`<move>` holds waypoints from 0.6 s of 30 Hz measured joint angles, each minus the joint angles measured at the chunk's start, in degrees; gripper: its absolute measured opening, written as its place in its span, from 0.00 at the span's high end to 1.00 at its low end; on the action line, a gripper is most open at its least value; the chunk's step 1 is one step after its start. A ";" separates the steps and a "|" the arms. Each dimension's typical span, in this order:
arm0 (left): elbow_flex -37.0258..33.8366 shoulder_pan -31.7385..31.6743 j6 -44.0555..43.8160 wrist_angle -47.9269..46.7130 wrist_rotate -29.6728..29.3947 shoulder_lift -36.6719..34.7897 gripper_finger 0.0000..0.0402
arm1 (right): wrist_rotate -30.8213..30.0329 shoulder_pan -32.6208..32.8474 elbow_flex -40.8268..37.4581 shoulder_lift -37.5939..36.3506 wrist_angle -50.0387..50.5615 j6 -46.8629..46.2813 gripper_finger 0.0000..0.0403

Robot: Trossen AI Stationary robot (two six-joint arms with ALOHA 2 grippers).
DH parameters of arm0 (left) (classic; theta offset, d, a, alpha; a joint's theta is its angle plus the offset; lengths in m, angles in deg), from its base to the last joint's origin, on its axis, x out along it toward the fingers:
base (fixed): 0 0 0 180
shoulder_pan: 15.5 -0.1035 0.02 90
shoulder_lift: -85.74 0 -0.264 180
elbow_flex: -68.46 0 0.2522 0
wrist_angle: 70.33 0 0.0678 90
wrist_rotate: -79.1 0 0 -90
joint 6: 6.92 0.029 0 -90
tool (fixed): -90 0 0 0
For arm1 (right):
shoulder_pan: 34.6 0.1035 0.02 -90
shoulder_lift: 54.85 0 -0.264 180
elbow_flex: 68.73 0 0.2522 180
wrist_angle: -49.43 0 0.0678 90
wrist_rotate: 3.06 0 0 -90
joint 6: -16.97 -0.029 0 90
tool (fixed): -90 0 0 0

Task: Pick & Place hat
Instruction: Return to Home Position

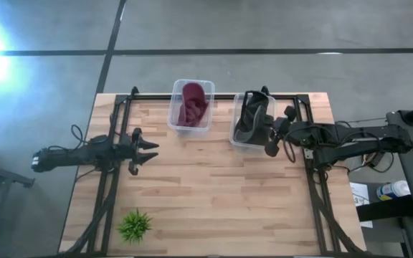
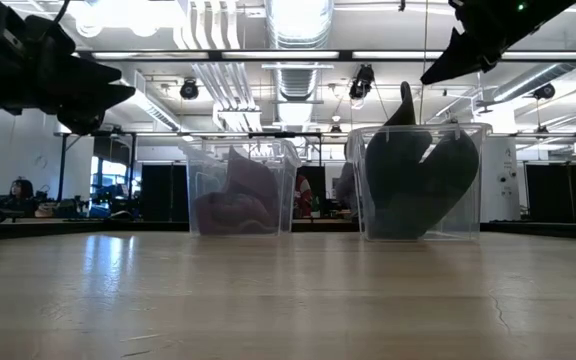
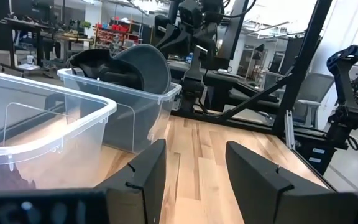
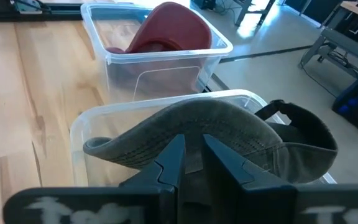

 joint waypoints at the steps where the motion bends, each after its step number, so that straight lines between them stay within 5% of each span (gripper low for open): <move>1: 0.04 0.00 0.00 -0.08 0.00 -0.01 0.60 | 0.00 0.00 0.00 0.32 0.02 0.00 0.88; 18: 0.09 0.00 -0.07 -0.76 0.00 0.20 0.60 | 0.09 0.00 -0.06 5.46 0.05 2.02 0.88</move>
